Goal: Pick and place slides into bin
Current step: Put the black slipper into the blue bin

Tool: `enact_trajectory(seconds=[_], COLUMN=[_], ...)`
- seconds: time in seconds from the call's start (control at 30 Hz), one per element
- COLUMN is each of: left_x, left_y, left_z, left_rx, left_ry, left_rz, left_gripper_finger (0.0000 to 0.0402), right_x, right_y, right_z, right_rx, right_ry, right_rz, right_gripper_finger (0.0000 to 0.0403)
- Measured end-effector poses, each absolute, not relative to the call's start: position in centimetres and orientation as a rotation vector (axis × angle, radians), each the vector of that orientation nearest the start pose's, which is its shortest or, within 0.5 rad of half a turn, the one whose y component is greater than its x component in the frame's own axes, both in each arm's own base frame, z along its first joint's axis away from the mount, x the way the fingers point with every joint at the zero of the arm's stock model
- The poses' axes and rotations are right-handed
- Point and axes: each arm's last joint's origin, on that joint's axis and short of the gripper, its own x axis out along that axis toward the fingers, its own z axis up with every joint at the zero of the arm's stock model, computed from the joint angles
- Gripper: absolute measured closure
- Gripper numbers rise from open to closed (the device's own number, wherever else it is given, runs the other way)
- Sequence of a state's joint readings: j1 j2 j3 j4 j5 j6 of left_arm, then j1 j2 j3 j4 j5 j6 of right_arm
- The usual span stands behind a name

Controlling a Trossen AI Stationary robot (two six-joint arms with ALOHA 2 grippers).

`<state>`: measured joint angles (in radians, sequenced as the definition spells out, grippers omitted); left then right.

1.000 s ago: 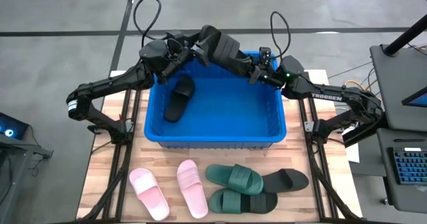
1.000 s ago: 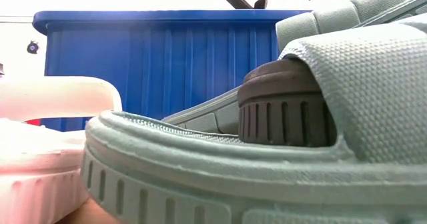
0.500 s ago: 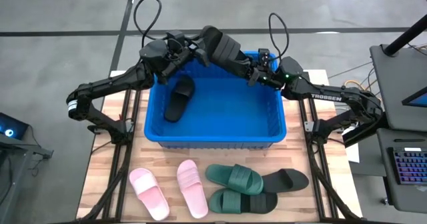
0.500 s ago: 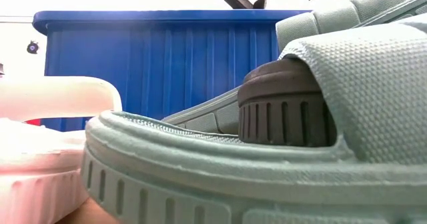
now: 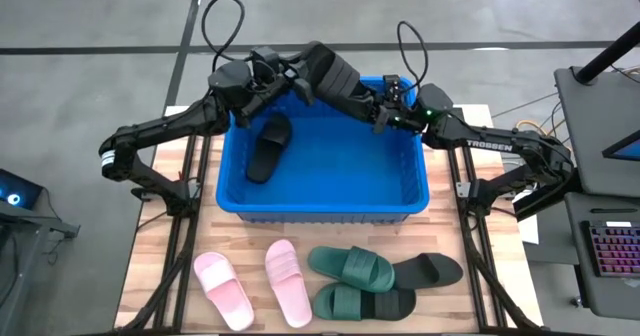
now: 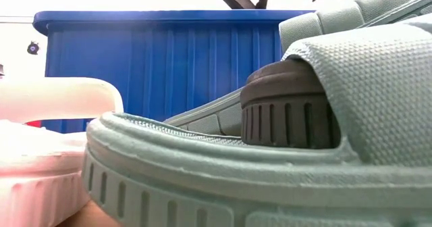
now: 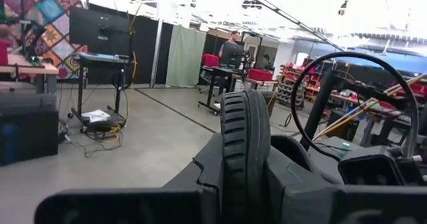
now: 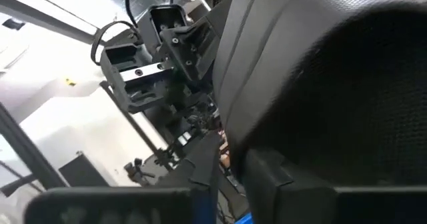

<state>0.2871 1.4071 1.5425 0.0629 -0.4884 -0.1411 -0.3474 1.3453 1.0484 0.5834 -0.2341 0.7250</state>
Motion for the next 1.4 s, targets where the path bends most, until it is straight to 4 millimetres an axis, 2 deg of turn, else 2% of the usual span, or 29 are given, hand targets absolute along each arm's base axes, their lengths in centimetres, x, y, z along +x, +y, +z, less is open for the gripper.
enact_trajectory(seconds=[0.37, 0.6, 0.8, 1.0, 1.17, 1.4], left_x=[27.4, 25.0, 23.2, 22.1, 21.8, 21.6], left_y=[9.5, 8.9, 8.2, 7.9, 7.8, 7.9], left_z=[48.0, 48.2, 48.3, 47.5, 46.5, 46.0], left_rx=[-0.057, -0.017, -0.017, -0.011, -0.012, -0.046], left_ry=[-0.192, -0.054, 0.014, 0.153, 0.261, 0.324], left_rz=[0.769, 0.799, 0.737, 0.672, 0.641, 0.492], left_gripper_finger=[0.0376, 0.0376, 0.0377, 0.0377, 0.0377, 0.0378], right_x=[28.9, 28.8, 28.9, 28.9, 28.9, 29.0], right_y=[-9.5, -9.3, -9.3, -9.3, -9.3, -9.1], right_z=[37.4, 37.6, 37.5, 37.5, 37.5, 37.5], right_rx=[0.626, 0.630, 0.637, 0.637, 0.642, 0.647], right_ry=[-0.260, -0.249, -0.242, -0.242, -0.241, -0.235], right_rz=[0.084, 0.122, 0.129, 0.128, 0.129, 0.143], right_gripper_finger=[0.0259, 0.0222, 0.0214, 0.0215, 0.0219, 0.0219])
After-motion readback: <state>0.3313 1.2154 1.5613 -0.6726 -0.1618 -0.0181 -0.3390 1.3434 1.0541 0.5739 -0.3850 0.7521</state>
